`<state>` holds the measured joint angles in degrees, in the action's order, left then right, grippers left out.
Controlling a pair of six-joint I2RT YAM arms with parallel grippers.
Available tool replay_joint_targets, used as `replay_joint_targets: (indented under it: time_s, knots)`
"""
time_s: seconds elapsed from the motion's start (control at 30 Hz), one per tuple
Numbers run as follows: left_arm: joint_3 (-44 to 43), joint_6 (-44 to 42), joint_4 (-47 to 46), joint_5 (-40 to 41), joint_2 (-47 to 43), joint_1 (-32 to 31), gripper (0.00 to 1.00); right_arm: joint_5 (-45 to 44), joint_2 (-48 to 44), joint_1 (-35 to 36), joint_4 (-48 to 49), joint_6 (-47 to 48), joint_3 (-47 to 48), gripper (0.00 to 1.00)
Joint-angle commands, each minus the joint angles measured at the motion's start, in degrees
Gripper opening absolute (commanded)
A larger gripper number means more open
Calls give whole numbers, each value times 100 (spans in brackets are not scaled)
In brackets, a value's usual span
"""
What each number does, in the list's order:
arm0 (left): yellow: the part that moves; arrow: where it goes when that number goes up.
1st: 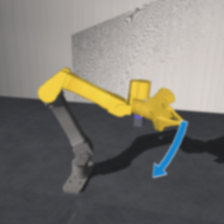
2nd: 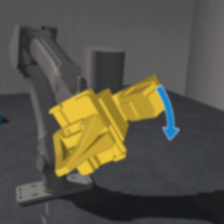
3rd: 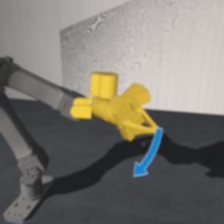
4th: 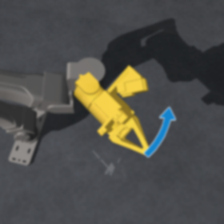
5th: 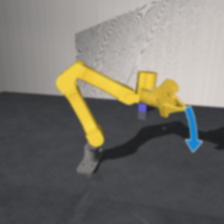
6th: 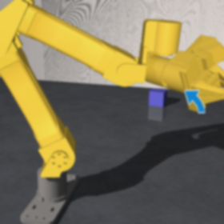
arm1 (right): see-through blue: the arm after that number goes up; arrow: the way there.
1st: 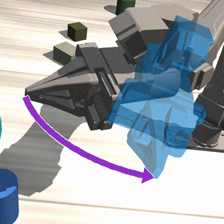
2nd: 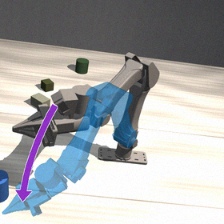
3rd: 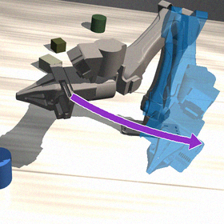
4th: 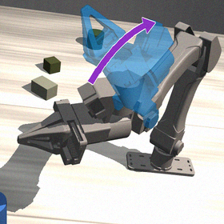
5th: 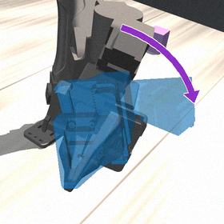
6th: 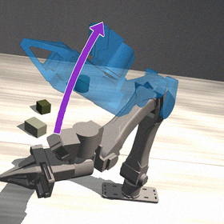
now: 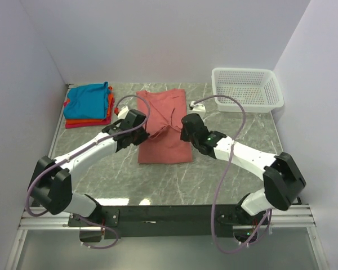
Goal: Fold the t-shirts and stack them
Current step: Fold the tshirt
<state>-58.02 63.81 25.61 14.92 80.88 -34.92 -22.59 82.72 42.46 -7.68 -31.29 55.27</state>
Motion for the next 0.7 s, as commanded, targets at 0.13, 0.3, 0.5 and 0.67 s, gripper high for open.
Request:
replay_joint_targets:
  time_s: [0.13,0.3,0.5,0.67]
  knots:
    - [-578,-501,-627,231,560,336,1,105,631,-369,347,536,810,0]
    - [-860,-686,-706,151,1051,485,1,264,1044,-528,364,676,1091,0]
    - [-1115,-633,-663,160,1456,591,2,457,1554,-712,417,817,1407,0]
    - [-1194,-580,-671,213,1676,635,7,536,2011,-818,346,923,1715,0]
